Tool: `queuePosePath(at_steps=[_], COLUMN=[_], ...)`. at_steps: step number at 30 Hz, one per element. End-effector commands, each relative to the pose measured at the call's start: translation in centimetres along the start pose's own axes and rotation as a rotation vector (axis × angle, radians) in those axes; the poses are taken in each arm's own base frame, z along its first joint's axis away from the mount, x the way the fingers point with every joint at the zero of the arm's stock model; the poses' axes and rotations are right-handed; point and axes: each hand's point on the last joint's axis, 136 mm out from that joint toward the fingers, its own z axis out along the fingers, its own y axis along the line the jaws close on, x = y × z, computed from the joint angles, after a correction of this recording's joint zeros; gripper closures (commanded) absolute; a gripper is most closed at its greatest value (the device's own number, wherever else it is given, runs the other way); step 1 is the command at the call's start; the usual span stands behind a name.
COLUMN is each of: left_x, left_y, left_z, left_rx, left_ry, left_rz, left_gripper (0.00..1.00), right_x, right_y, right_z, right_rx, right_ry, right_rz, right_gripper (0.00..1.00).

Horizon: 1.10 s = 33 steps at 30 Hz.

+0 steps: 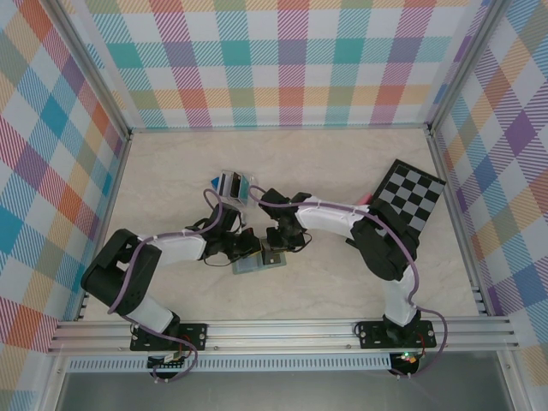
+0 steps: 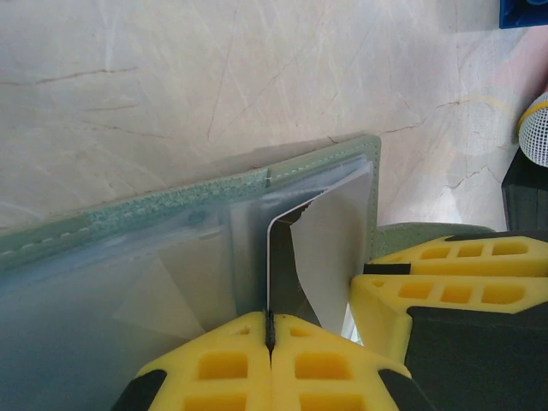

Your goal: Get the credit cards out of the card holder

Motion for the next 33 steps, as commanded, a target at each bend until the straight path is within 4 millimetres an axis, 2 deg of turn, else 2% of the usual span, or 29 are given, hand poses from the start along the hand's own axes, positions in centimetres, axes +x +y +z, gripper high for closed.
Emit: queuePosePath(at_steps=[1,7,15,20,23,27,33], left_x=[0.0,-0.3,0.1,0.1,-0.2,-0.2,0.0], left_y=[0.5,1.7,1.8,1.6,1.6,1.5,1.5], left_z=[-1.2,-2.4,-2.3,-2.6,-3.0,-2.9,-2.0], left_rx=[-0.037,-0.078,-0.072,-0.08,-0.084,-0.074,-0.043], left_ry=[-0.032,-0.068,-0.039,-0.03,-0.046,-0.045,-0.021], left_rz=[0.027,0.009,-0.018,-0.031,-0.044,-0.064,-0.103], left_gripper=[1.0,1.0,0.99,0.76,0.67,0.63,0.63], right_x=[0.5,0.4,0.4,-0.2,-0.6,-0.6,-0.8], right_y=[0.3,0.0,0.9,1.5,2.2,3.1,3.0], right_z=[-0.8,-1.2,-0.9,-2.6,-3.9,-3.4,-1.8], right_rx=[-0.028,-0.029,-0.072,-0.105,-0.14,-0.17,-0.149], right_ry=[-0.003,-0.019,0.0,-0.054,-0.089,-0.057,-0.012], right_rz=[0.015,0.035,0.024,0.009,-0.016,-0.035,-0.016], right_gripper=[0.86,0.86,0.86,0.86,0.86,0.86,0.86])
